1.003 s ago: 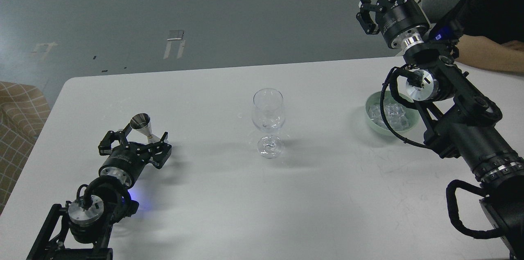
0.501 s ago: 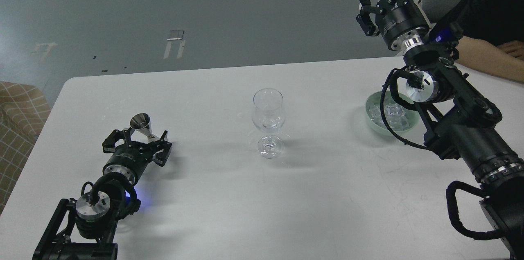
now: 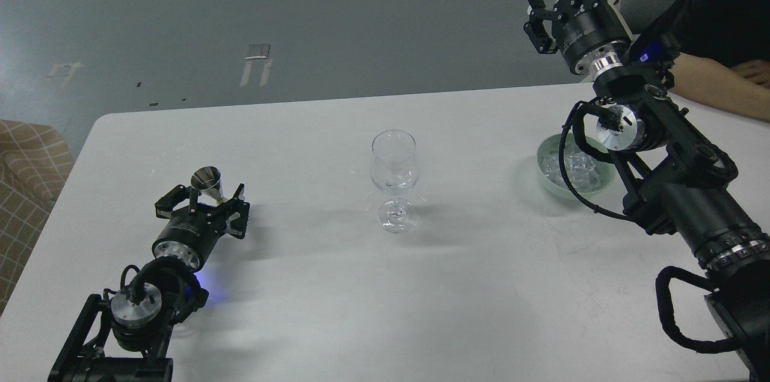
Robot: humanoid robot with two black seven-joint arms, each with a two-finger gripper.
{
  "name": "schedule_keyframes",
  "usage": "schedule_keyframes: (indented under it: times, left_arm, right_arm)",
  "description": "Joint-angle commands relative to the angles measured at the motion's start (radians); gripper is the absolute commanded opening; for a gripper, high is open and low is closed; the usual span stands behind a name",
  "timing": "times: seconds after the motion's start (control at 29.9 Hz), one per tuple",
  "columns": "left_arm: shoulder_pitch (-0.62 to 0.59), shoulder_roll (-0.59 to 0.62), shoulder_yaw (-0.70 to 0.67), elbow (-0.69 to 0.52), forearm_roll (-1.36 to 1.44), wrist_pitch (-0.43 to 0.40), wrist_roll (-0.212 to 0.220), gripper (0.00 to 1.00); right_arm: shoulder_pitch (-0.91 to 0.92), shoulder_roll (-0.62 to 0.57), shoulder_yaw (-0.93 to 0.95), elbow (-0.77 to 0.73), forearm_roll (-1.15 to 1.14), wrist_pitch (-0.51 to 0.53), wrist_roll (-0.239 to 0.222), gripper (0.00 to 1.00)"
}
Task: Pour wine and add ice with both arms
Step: 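Close the left gripper around the silver jigger cup, then lift the jigger with the left gripper and carry it beside the wine glass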
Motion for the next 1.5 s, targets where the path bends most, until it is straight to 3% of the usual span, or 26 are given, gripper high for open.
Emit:
schedule_keyframes:
  times: [0.0, 0.43, 0.8, 1.1, 1.2, 1.47]
  left_arm:
    - [0.0, -0.001, 0.0, 0.007, 0.0, -0.017, 0.002, 0.51]
    - [-0.002, -0.009, 0.0, 0.018, 0.0, -0.022, 0.0, 0.5]
    - [-0.017, -0.019, 0.0, 0.059, 0.0, -0.073, 0.002, 0.38]
    - [-0.022, -0.021, -0.002, 0.072, -0.002, -0.094, -0.001, 0.18]
    - [-0.022, -0.021, -0.003, 0.072, -0.005, -0.119, -0.003, 0.01]
    - [-0.03, -0.021, -0.003, 0.07, -0.008, -0.145, -0.001, 0.0]
  right_arm:
    - [0.0, 0.0, 0.0, 0.0, 0.0, 0.0, 0.0, 1.0]
    - [0.0, 0.0, 0.0, 0.0, 0.0, 0.0, 0.0, 1.0]
    - [0.0, 0.0, 0.0, 0.0, 0.0, 0.0, 0.0, 1.0]
    - [-0.002, 0.0, 0.0, 0.0, -0.002, 0.0, 0.0, 1.0]
    - [-0.002, -0.002, 0.0, 0.0, 0.0, 0.0, 0.0, 1.0]
    - [-0.005, 0.0, 0.0, 0.0, 0.0, -0.002, 0.0, 1.0]
